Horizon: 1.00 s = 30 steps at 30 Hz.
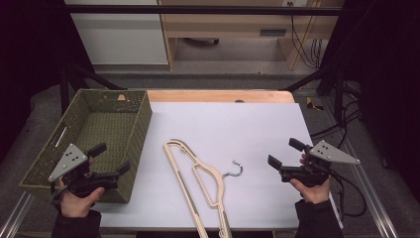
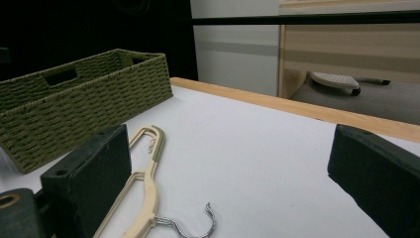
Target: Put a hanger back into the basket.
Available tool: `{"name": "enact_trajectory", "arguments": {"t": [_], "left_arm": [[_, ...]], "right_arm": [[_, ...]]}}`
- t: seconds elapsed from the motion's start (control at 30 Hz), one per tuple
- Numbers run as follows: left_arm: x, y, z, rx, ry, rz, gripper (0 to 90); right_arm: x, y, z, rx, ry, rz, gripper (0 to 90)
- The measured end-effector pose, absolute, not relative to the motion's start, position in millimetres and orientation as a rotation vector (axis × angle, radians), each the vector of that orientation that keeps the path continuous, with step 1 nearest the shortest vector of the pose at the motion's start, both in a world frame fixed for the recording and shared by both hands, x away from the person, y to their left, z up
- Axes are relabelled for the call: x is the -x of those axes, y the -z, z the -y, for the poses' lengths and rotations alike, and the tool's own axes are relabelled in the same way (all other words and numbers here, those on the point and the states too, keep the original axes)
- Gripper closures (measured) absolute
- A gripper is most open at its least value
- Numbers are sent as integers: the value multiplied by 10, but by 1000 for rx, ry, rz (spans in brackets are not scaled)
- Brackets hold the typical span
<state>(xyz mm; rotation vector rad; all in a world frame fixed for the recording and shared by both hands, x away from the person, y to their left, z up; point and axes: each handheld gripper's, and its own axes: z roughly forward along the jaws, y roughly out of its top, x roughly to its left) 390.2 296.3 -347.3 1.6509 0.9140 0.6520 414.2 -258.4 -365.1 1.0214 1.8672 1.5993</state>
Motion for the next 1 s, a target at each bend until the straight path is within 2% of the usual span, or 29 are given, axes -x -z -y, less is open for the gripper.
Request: {"name": "enact_trajectory", "arguments": {"t": [0.43, 1.0], "left_arm": [[-3961, 3436, -2720, -1718, -636, -858, 25], [-4086, 3508, -2057, -1875, -544, -757, 33]], "right_arm": [[-4136, 3649, 2572, -998, -1593, -1879, 34], [-4127, 3655, 2562, -995, -1586, -1892, 31]]}}
